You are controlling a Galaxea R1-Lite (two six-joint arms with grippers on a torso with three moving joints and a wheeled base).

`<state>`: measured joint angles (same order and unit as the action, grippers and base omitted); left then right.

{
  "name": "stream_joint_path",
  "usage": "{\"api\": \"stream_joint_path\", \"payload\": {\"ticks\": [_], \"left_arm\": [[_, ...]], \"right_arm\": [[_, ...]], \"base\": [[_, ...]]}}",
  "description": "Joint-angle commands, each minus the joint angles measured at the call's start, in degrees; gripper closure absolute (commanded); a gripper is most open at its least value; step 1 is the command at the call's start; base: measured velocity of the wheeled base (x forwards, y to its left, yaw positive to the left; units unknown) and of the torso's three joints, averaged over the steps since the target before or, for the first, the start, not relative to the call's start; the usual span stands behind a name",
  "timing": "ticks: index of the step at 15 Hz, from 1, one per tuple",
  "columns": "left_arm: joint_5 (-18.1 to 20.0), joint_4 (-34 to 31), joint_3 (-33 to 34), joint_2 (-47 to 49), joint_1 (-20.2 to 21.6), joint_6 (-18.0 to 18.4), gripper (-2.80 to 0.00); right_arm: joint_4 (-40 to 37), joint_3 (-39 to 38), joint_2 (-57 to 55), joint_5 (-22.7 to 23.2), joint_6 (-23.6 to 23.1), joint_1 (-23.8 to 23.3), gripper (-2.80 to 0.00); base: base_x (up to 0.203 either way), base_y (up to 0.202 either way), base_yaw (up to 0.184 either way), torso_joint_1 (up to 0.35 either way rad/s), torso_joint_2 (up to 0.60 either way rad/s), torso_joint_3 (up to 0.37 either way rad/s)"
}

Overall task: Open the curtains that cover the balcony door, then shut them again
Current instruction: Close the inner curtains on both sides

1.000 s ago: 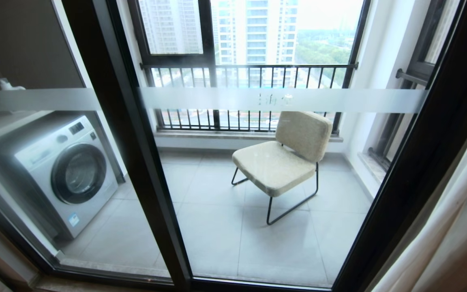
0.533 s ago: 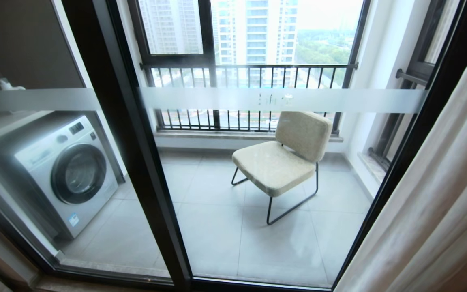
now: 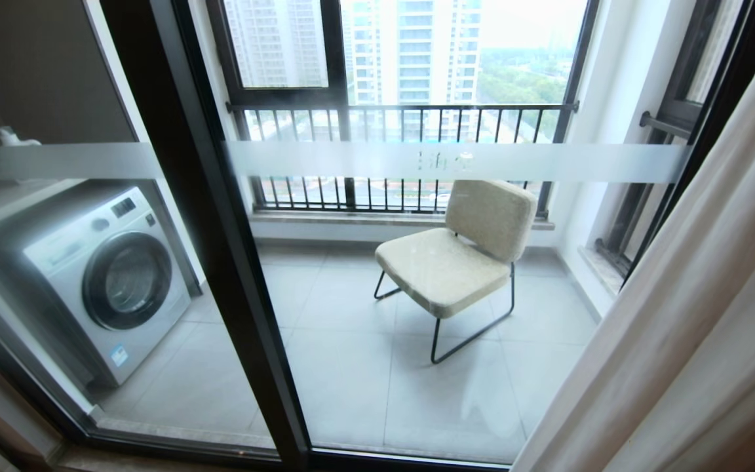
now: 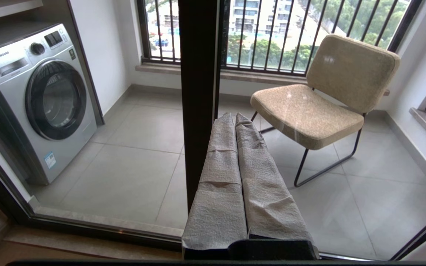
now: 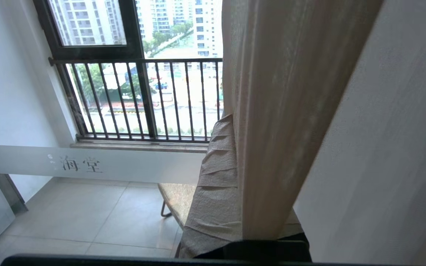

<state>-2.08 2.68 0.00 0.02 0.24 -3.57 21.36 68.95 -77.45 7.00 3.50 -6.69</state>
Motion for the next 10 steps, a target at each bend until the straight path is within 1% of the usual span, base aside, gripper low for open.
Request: {"api": "stream_joint_path", "payload": {"ticks": [1,6,7,10], "left_arm": [[0.0,0.0,0.0,0.0,0.0,0.0,0.0],[0.0,0.0,0.0,0.0,0.0,0.0,0.0],[0.0,0.0,0.0,0.0,0.0,0.0,0.0],[0.0,0.0,0.0,0.0,0.0,0.0,0.0]], "right_arm": [[-0.1,-0.7,-0.2,0.0,0.0,-0.1,0.0],[-0.1,-2.0,-0.2,-0.1,0.0,-0.4,0.0],[-0.1,-2.1,-0.2,-0.9,0.0,-0.4,0.0],[-0.1,-2.4,-0.2,-1.2,0.0,-0.4,0.0]], "base": [[0.0,0.0,0.0,0.0,0.0,0.0],[0.0,0.0,0.0,0.0,0.0,0.0],[0.0,0.0,0.0,0.0,0.0,0.0],[0.0,0.0,0.0,0.0,0.0,0.0]]}}
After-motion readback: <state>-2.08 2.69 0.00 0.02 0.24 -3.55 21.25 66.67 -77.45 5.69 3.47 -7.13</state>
